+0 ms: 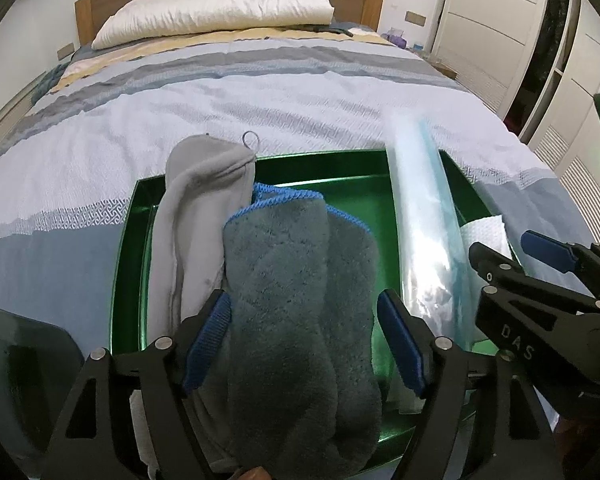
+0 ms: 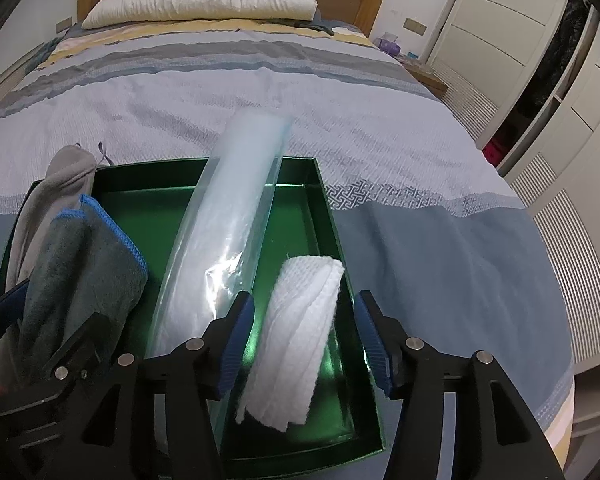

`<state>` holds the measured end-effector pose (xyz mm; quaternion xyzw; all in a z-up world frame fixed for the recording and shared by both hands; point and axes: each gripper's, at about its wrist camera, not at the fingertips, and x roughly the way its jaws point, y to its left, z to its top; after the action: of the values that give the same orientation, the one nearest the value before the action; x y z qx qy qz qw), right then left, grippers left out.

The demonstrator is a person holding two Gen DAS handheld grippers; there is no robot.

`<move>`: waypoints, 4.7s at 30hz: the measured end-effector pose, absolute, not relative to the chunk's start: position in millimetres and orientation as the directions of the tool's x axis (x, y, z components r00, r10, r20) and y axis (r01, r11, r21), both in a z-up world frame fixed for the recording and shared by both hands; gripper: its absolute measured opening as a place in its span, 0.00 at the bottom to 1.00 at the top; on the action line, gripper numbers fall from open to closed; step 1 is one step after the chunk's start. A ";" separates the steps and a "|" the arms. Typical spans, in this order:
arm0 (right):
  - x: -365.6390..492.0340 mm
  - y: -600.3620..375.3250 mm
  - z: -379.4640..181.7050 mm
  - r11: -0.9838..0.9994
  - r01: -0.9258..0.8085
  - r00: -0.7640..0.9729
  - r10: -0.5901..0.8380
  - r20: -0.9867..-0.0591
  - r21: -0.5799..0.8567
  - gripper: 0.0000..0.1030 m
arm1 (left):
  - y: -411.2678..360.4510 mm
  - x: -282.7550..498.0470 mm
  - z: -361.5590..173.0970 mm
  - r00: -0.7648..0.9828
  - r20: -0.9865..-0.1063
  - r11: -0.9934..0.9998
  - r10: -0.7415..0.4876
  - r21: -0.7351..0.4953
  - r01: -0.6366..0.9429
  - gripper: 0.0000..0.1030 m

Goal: Organize soft objects
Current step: 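Raise both open tools up and away from the tray, then move the left tool over the Face tissue pack while the right tool approaches the yellow towel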

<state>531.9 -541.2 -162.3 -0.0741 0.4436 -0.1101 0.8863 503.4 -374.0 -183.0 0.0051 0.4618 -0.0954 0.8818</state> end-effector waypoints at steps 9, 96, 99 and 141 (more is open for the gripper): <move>527.6 -536.7 -154.8 0.962 0.132 0.593 -0.270 -0.758 -0.240 0.53 | -369.4 503.6 -177.7 0.571 -0.805 0.983 -0.160 -0.079 0.164 0.68; 127.3 -199.0 -40.4 0.980 -0.182 0.699 0.068 -0.712 -0.085 0.94 | 67.3 147.9 -100.5 0.656 -0.755 1.000 -0.007 -0.025 -0.018 0.90; 132.6 -175.0 -56.7 0.980 -0.190 0.667 0.087 -0.740 -0.055 0.94 | 92.4 146.0 -108.8 0.642 -0.767 0.998 0.018 -0.028 -0.062 0.90; 283.5 -44.1 -236.4 0.991 -0.103 0.409 -0.035 -0.912 -0.084 0.98 | 181.1 216.3 -239.1 0.361 -0.928 0.990 0.087 0.041 -0.135 0.90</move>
<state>283.5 -44.1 -236.4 -0.0634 0.5433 0.0205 0.8369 216.3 181.1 -239.1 -0.0211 0.5611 0.0673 0.8247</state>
